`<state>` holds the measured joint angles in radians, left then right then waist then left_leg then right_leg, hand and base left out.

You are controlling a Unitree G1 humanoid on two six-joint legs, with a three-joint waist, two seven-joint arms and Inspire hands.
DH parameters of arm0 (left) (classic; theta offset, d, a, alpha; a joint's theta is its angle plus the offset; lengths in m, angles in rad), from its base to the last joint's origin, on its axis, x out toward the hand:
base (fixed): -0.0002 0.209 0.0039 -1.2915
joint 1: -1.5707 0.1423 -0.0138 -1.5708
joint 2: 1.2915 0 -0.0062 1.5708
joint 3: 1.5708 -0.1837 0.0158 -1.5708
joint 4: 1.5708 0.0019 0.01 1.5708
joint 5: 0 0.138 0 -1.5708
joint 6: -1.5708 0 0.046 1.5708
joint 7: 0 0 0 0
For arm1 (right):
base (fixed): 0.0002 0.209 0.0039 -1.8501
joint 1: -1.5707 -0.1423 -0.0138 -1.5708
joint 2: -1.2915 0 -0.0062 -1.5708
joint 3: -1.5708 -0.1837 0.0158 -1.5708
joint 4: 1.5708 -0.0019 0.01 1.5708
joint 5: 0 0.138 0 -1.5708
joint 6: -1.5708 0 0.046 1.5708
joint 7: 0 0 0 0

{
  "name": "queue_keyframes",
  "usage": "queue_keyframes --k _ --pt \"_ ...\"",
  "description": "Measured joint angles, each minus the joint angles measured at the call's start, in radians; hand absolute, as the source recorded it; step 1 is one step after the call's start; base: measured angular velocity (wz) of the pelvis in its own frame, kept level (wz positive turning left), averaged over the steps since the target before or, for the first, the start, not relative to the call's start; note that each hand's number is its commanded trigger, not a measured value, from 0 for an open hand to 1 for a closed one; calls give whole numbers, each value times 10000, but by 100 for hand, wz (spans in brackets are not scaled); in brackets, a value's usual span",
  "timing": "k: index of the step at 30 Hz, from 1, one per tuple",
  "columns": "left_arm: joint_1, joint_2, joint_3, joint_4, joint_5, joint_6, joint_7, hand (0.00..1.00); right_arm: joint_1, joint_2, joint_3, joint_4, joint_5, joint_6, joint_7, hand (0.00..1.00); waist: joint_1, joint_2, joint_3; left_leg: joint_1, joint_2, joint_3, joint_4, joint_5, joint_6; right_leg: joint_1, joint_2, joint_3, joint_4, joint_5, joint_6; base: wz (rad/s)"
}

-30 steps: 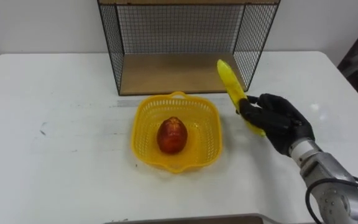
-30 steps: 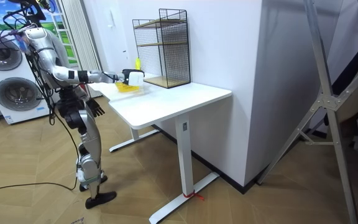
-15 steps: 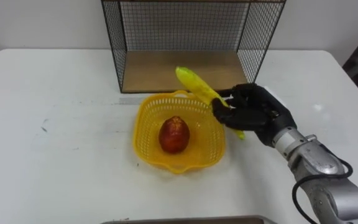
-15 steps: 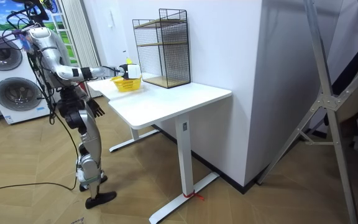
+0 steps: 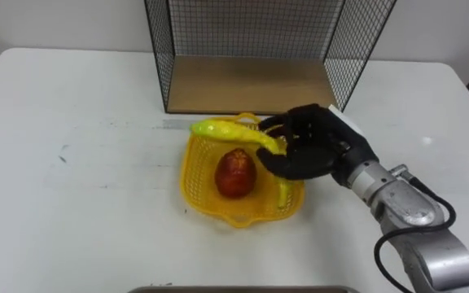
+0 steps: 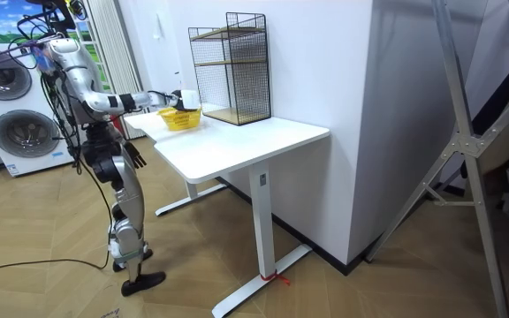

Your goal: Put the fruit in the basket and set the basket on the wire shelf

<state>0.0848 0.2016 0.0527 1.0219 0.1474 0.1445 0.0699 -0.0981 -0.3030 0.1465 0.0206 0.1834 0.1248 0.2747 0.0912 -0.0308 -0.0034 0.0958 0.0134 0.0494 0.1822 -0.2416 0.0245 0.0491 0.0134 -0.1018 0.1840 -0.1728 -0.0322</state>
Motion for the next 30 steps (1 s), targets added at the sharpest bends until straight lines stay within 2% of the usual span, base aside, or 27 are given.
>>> queue_keyframes --k 9,18,20,24,27,30 --pt "3 0 0 0 -22 1 0 0 0 2 158 -79 -9 72 77 0 -16 -12 -10 -1 2 -20 19 0 1 17 -21 -51 2 5 9 0" --pt "14 0 -1 155 -419 -4 2 0 7 2 165 -76 47 72 -35 0 -45 -15 -5 53 -5 -101 41 8 14 119 -42 -103 5 5 9 1" --pt "25 1 -4 192 -759 -11 10 0 10 1 188 -76 134 72 -137 0 -45 -24 16 110 -4 -99 37 13 22 182 -50 -112 -3 6 11 0" --pt "335 21 4 198 -1171 -230 78 0 69 -8 186 -77 480 72 -254 0 -75 -43 30 163 -16 -82 12 13 22 273 -45 -110 -1 5 13 0" --pt "640 20 18 199 -1216 -294 83 0 187 -17 175 -81 541 63 -261 0 -92 -97 6 126 -50 -91 35 13 22 229 -32 -107 11 7 16 0" --pt "1303 10 443 612 -1357 -805 85 0 785 301 -179 -82 649 -77 -360 0 -18 -145 0 286 -49 -103 33 12 21 393 -32 -124 -27 7 16 1"
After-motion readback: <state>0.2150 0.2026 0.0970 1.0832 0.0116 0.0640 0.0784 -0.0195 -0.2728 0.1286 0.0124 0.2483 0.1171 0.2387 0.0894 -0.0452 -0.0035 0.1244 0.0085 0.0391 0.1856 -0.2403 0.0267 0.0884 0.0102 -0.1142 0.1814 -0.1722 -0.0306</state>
